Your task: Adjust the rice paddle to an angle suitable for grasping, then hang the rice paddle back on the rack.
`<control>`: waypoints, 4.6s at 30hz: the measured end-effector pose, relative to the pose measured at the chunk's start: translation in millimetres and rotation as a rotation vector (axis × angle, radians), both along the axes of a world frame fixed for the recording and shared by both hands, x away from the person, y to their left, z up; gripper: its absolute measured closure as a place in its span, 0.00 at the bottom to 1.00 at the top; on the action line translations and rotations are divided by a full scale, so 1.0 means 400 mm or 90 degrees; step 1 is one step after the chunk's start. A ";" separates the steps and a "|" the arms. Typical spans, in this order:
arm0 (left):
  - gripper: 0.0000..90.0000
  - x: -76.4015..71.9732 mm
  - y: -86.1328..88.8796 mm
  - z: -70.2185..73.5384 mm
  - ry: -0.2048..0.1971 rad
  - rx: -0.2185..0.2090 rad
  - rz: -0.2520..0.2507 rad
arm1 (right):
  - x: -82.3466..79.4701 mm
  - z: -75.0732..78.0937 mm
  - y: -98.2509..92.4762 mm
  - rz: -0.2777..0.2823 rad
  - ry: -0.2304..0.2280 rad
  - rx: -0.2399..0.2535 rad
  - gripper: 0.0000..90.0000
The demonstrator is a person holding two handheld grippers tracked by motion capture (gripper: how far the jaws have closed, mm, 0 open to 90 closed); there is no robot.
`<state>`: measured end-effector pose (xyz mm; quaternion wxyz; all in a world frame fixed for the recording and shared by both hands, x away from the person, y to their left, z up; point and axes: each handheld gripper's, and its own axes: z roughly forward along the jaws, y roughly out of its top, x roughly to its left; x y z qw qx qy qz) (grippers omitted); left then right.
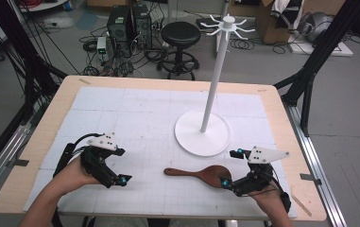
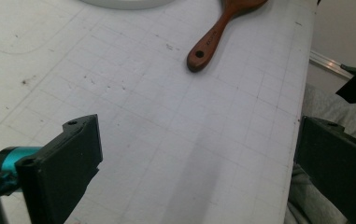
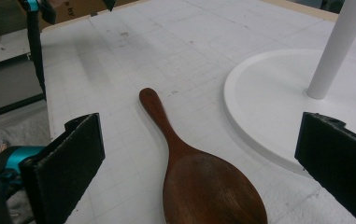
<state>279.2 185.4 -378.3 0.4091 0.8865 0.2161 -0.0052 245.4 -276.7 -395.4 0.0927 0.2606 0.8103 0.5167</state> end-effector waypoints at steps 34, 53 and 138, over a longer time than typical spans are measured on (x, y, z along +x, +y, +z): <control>0.02 0.010 0.025 0.001 -0.008 -0.020 0.008 | 0.007 0.018 -0.028 0.007 -0.001 -0.006 0.00; 0.02 0.007 0.023 0.000 -0.011 -0.010 0.007 | 0.044 0.013 -0.029 0.068 0.025 -0.104 0.00; 0.02 -0.005 0.009 -0.013 -0.024 0.027 -0.008 | 0.119 0.014 0.325 0.223 0.109 -0.547 0.01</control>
